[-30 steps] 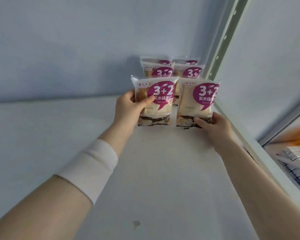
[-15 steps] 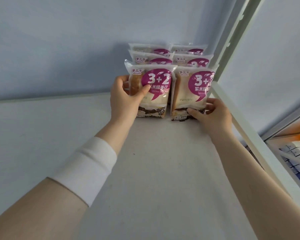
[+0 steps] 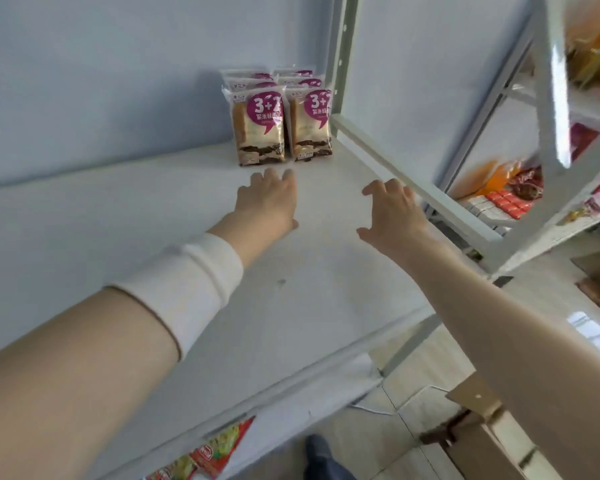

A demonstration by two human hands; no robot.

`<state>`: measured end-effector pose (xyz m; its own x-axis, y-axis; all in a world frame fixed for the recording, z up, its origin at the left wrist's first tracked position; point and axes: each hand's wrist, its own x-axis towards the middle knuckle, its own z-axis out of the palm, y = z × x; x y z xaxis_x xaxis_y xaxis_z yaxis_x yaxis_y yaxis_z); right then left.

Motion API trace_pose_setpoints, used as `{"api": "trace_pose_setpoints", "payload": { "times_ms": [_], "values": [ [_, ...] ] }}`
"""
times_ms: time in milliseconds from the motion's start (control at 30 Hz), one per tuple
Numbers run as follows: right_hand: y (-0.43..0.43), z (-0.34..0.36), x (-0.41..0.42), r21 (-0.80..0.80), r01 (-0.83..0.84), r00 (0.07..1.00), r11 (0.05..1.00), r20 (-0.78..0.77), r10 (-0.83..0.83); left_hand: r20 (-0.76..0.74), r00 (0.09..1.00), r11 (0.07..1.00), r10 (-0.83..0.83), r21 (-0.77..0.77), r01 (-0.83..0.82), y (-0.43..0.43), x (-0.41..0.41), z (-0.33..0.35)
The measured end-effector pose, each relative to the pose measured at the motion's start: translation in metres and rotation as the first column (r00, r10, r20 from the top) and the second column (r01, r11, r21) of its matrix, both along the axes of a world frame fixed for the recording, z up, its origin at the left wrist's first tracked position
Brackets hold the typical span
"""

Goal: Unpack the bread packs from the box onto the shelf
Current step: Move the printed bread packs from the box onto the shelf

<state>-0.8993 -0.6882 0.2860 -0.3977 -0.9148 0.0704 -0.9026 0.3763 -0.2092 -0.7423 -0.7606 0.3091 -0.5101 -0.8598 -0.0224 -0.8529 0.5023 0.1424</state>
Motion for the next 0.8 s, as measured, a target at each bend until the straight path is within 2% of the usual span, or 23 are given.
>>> {"api": "trace_pose_setpoints", "payload": {
  "times_ms": [100,200,300,400,500,633,800],
  "values": [
    [0.074,0.007,0.007,0.053,0.051,0.999,0.997,-0.010,-0.051,0.161,0.976,0.989,-0.147,0.004,0.148,0.067,-0.005,0.007],
    [0.146,0.015,-0.005,0.079,0.117,0.993,0.990,-0.007,-0.116,0.255,0.929,0.960,-0.267,-0.021,0.281,0.124,-0.025,0.011],
    [0.219,0.012,-0.033,0.124,0.221,0.975,0.967,-0.020,-0.220,0.270,0.885,0.917,-0.379,-0.023,0.399,0.183,-0.065,0.010],
    [0.299,-0.006,-0.071,0.185,0.336,0.941,0.924,-0.015,-0.339,0.261,0.839,0.876,-0.477,0.065,0.478,0.247,-0.122,-0.008],
    [0.389,-0.043,-0.112,0.264,0.456,0.879,0.850,0.019,-0.477,0.324,0.752,0.815,-0.573,0.132,0.564,0.314,-0.184,-0.042],
    [0.501,-0.102,-0.158,0.405,0.591,0.752,0.698,0.037,-0.658,0.331,0.651,0.728,-0.683,0.240,0.642,0.398,-0.253,-0.103],
    [0.569,-0.168,-0.206,0.519,0.637,0.629,0.570,0.076,-0.773,0.371,0.543,0.656,-0.753,0.363,0.662,0.452,-0.318,-0.179]
  ]
}}
